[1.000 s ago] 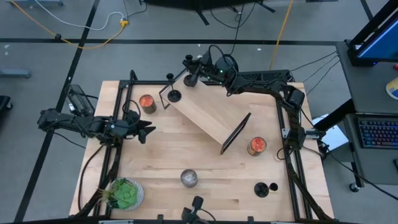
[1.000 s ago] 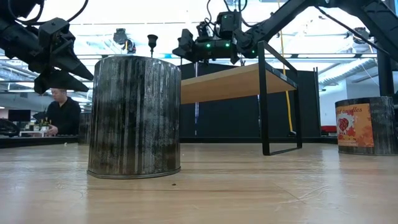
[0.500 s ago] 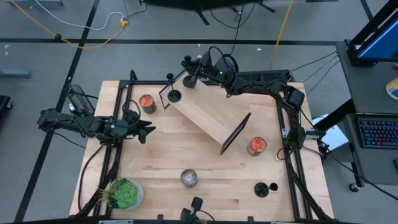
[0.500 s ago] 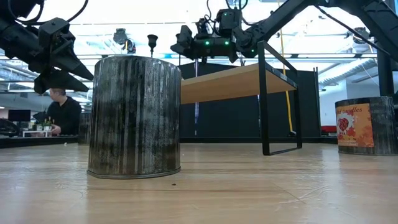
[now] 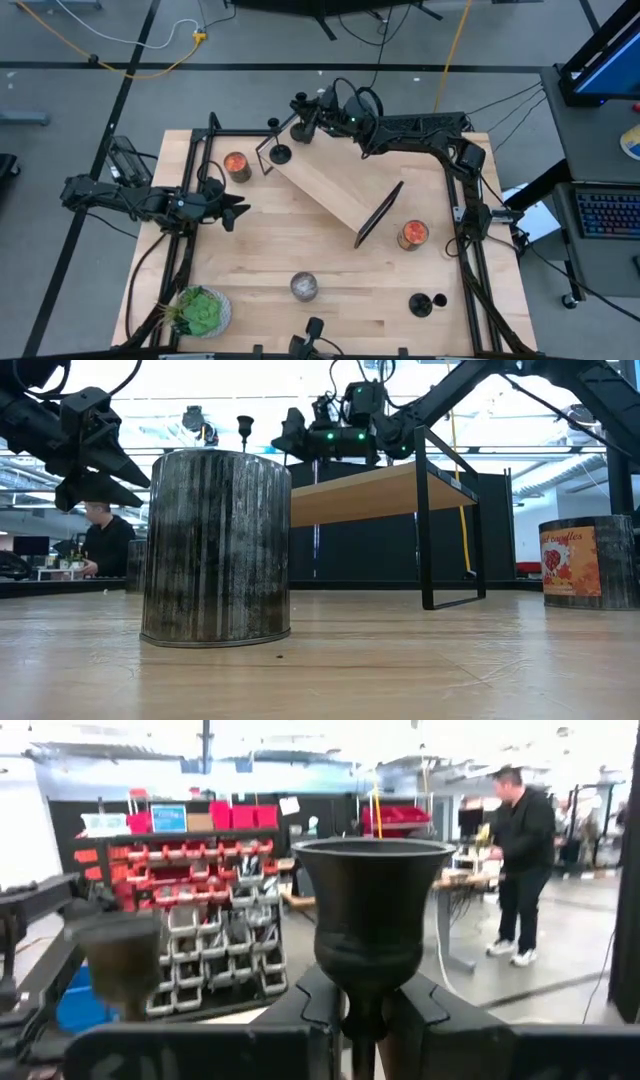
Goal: Pick & Place candle stick holders
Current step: Align the left black candle holder with the other black candle holder on the shelf
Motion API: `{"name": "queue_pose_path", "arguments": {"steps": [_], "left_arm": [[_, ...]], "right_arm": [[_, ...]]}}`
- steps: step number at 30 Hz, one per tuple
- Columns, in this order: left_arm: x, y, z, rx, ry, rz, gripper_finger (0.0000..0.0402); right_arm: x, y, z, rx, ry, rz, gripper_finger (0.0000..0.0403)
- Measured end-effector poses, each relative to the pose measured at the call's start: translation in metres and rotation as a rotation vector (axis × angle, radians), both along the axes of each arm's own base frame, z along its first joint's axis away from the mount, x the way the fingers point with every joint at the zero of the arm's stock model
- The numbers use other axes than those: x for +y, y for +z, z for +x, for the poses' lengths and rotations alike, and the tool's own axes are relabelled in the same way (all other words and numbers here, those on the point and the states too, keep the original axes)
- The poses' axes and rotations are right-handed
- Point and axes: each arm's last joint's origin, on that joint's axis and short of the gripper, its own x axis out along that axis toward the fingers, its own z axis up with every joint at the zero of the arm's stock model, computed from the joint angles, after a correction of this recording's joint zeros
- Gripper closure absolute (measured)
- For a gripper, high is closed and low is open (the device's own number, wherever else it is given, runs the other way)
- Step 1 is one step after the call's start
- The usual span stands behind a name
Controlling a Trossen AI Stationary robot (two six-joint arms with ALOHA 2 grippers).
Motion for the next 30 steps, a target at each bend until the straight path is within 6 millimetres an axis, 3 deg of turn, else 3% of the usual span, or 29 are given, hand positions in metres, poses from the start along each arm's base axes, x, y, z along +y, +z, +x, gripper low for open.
{"name": "queue_pose_path", "arguments": {"steps": [14, 30], "left_arm": [[0.000, 0.000, 0.000, -0.002, -0.007, -0.003, 0.0192], [0.000, 0.000, 0.000, -0.003, -0.006, -0.006, 0.0192]], "right_arm": [[-0.003, -0.013, 0.004, 0.029, -0.001, 0.018, 0.0369], [-0.002, -0.008, 0.003, -0.006, -0.001, -0.003, 0.0369]]}}
